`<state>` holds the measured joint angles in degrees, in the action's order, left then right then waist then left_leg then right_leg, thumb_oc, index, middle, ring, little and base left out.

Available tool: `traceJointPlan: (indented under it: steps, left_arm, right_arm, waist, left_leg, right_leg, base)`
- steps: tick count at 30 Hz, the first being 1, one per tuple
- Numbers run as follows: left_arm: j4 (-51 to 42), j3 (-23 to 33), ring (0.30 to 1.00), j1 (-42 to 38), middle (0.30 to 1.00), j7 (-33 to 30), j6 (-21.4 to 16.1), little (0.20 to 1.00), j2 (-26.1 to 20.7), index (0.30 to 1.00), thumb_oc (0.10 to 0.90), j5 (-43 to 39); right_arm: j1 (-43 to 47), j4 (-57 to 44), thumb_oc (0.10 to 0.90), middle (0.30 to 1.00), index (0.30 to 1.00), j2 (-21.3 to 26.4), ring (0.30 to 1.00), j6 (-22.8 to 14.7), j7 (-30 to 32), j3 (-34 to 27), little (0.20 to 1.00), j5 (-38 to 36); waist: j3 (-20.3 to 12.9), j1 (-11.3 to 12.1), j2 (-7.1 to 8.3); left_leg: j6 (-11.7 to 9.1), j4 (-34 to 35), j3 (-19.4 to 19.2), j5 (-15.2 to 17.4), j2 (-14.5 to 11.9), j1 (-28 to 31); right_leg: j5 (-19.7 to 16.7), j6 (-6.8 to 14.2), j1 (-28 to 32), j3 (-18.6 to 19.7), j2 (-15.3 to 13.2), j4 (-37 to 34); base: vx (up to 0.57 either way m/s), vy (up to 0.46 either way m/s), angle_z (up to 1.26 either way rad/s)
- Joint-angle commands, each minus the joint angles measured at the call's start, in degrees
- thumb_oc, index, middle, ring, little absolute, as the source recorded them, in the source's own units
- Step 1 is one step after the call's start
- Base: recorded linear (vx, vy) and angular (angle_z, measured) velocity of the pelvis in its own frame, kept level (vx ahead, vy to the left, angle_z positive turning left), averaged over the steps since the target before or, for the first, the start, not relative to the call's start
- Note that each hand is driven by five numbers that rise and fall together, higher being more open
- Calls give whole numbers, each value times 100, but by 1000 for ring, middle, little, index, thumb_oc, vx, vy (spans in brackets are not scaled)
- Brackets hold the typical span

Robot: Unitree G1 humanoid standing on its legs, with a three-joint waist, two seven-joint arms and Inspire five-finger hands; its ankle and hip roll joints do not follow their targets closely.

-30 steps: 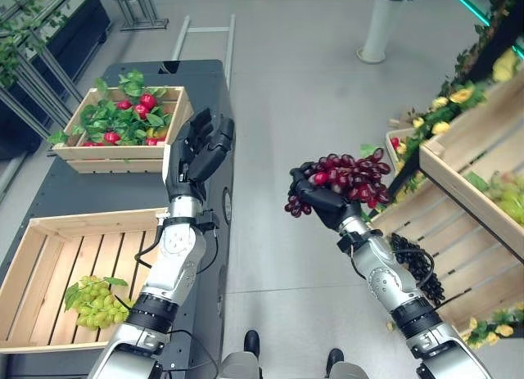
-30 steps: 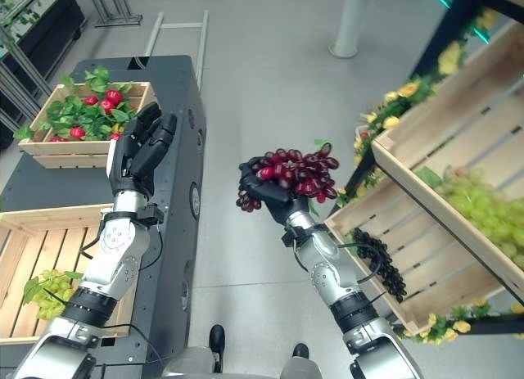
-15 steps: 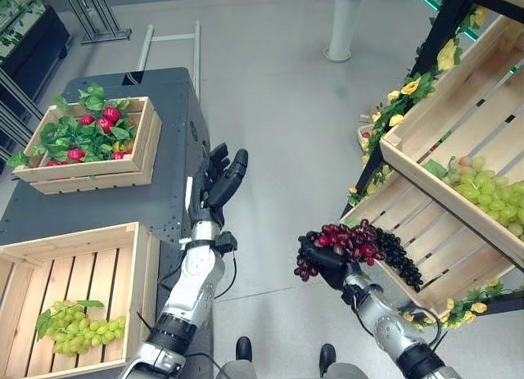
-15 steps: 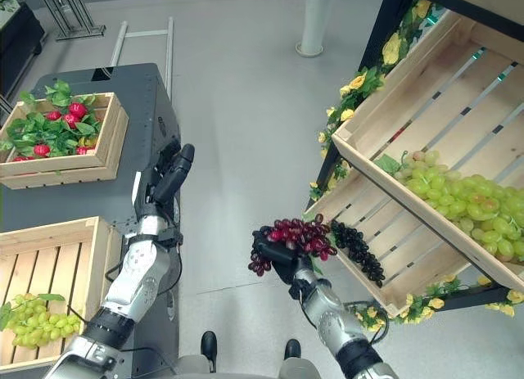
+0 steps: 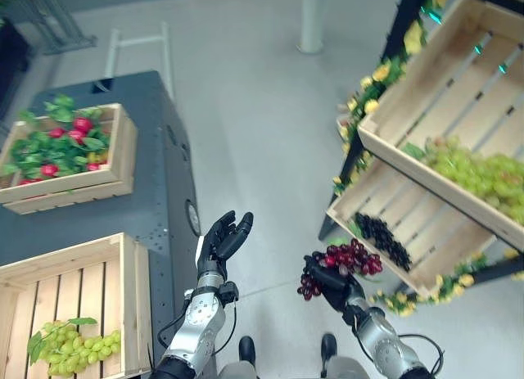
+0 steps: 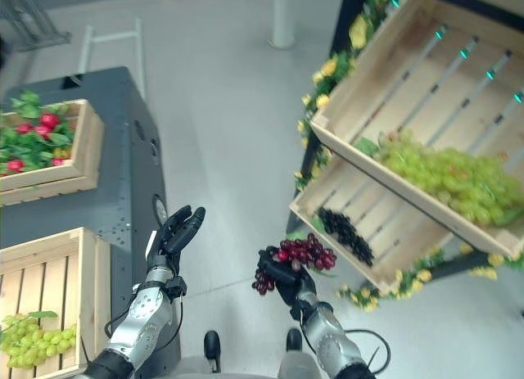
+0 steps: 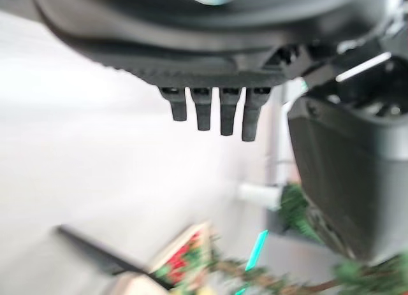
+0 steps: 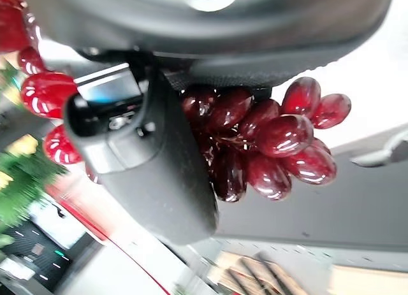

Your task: Pick up the fruits from the basket on one side to the basket on the other side

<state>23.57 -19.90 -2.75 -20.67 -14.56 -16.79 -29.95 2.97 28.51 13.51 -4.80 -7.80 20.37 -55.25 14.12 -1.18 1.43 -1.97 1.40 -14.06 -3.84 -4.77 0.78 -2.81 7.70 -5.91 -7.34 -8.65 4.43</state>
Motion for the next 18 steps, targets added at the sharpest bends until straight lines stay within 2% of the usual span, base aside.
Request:
traceJointPlan:
  steps: [1, 3, 4, 7, 10, 16, 18]
  left_arm:
    - [-277, 157, 900, -1004, 900, -4, -706, 900, -213, 900, 800, 394]
    - [-183, 113, 900, -1137, 900, -31, -731, 900, -211, 900, 800, 421]
    - [-122, 52, 900, -1245, 900, -183, -832, 900, -144, 900, 800, 327]
    - [-119, -30, 900, -1463, 900, -395, -973, 900, -82, 900, 800, 245]
    - [-152, -122, 900, -1662, 900, -446, -1083, 900, -22, 900, 800, 424]
    - [-252, -201, 900, -1555, 900, -359, -1070, 900, 11, 900, 800, 327]
    - [-358, -265, 900, -1560, 900, -323, -1035, 900, 18, 900, 800, 363]
  right_arm:
    - [1039, -352, 400, 300, 300, -25, 300, -1038, -269, -555, 300, -480]
    - [1182, -208, 400, 300, 300, 19, 300, -1099, -276, -626, 300, -468]
    - [1361, -248, 400, 300, 300, 77, 300, -1105, -87, -624, 300, -427]
    - [1667, -318, 400, 300, 300, 147, 300, -1271, 75, -729, 300, -292]
    - [2199, -226, 400, 300, 300, 357, 300, -1604, 193, -1007, 300, -376]
    - [2571, -375, 400, 300, 300, 645, 300, -1857, 408, -1357, 300, -368]
    - [2909, -249, 400, 300, 300, 913, 300, -1863, 430, -1547, 300, -393]
  waist:
    - [834, 52, 6]
    - [911, 41, 22]
    - [1021, -4, -25]
    - [1282, -94, -91]
    - [1561, -69, -150]
    - [1567, -26, -208]
    - [1567, 16, -266]
  left_leg:
    - [269, -1509, 255, 970, 255, -617]
    - [234, -1960, 167, 1153, 214, -865]
    - [182, -2242, 223, 1159, 184, -1112]
    - [167, -2440, 227, 1151, 156, -1411]
    - [133, -2755, 320, 1189, 167, -1832]
    - [139, -2972, 465, 1227, 222, -2310]
    - [157, -3018, 494, 1217, 274, -2492]
  right_leg:
    - [88, -110, -281, -176, -544, 1081]
    - [260, -139, -228, -299, -510, 1034]
    - [290, -184, -480, -250, -475, 1308]
    - [428, -254, -832, -217, -377, 1573]
    - [587, -374, -1198, -301, -302, 1943]
    - [682, -495, -1629, -346, -220, 2186]
    - [706, -537, -1790, -379, -199, 2245]
  base:
    - [-180, -194, -23]
    - [-136, -144, 6]
    - [-176, -54, 5]
    - [-197, -39, 1]
    - [-161, -56, -6]
    - [-54, -42, 3]
    - [-44, -26, 2]
